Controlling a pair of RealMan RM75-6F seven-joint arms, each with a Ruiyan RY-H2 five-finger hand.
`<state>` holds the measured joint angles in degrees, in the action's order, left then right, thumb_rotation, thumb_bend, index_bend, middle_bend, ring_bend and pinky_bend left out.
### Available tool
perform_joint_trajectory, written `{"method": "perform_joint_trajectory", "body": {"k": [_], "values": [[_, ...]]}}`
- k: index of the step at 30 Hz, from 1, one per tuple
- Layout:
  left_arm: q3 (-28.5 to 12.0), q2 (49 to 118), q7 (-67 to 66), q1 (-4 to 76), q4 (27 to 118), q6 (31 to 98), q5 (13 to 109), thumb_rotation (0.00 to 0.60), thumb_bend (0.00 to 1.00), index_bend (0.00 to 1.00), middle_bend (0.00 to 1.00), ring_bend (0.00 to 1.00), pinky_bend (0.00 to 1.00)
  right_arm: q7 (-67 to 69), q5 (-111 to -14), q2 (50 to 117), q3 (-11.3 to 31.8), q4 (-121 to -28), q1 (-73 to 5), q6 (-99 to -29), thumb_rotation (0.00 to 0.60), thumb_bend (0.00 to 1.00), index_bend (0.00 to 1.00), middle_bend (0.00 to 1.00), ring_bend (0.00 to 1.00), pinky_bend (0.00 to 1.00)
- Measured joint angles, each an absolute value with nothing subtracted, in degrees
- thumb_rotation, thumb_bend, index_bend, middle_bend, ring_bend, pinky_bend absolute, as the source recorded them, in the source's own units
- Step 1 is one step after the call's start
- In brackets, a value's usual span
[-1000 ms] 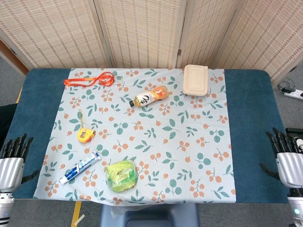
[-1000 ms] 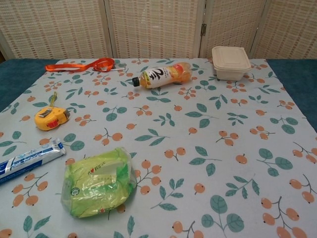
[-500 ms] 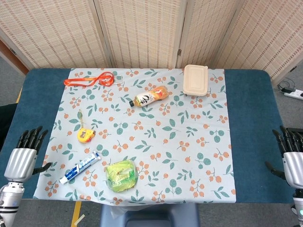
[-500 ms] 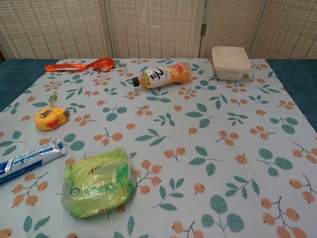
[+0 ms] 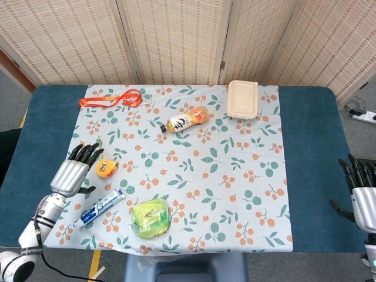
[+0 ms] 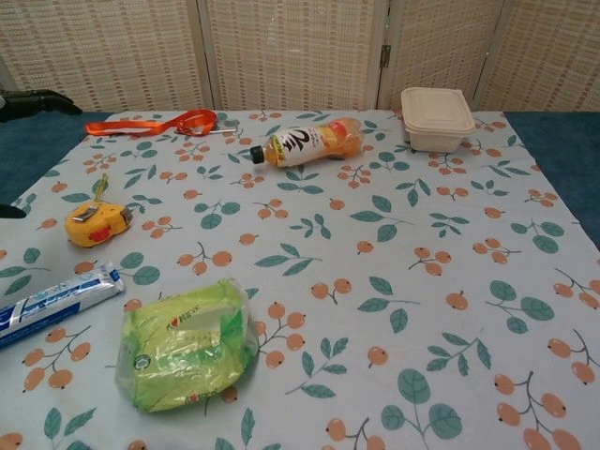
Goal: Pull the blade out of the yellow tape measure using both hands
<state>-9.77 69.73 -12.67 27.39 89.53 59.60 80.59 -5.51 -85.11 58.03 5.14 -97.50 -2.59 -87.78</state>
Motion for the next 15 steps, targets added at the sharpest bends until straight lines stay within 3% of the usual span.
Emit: {"method": "perform_joint_trajectory", "body": {"k": [15], "values": [[-10.5,77.5,-17.7,36.0,77.8,47.3,66.9,0.6,0.15,0.18,0.16,0.13,0.0,-4.0,-84.4,57.8,4.9,-96.8,-1.5,-88.4,0.6,0.25,0.0,0.01,0.04,0.0]]}}
